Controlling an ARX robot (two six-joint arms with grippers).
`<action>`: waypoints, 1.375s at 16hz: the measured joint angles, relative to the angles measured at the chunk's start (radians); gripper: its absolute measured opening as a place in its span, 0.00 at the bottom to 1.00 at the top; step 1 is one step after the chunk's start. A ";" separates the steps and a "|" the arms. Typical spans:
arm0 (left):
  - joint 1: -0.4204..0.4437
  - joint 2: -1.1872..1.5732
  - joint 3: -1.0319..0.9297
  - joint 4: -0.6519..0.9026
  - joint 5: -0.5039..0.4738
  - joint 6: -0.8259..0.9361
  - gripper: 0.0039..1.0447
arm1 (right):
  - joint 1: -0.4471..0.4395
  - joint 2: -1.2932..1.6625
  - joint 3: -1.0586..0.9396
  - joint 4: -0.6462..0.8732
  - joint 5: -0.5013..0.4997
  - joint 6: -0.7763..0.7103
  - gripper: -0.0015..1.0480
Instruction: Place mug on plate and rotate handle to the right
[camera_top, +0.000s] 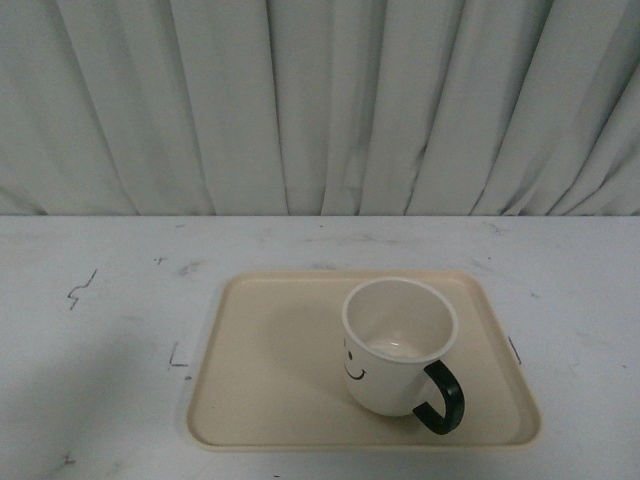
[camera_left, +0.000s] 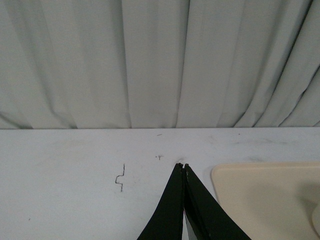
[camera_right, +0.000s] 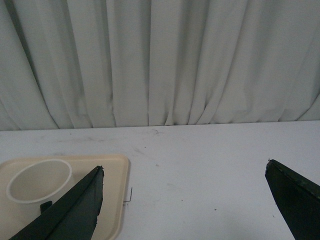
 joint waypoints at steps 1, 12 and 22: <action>0.020 -0.061 -0.008 -0.046 0.024 0.000 0.01 | 0.000 0.000 0.000 0.000 0.000 0.000 0.94; 0.090 -0.550 -0.037 -0.478 0.095 0.000 0.01 | 0.000 0.000 0.000 0.000 0.000 0.000 0.94; 0.090 -0.785 -0.037 -0.721 0.095 0.000 0.01 | 0.000 0.000 0.000 0.000 0.000 0.000 0.94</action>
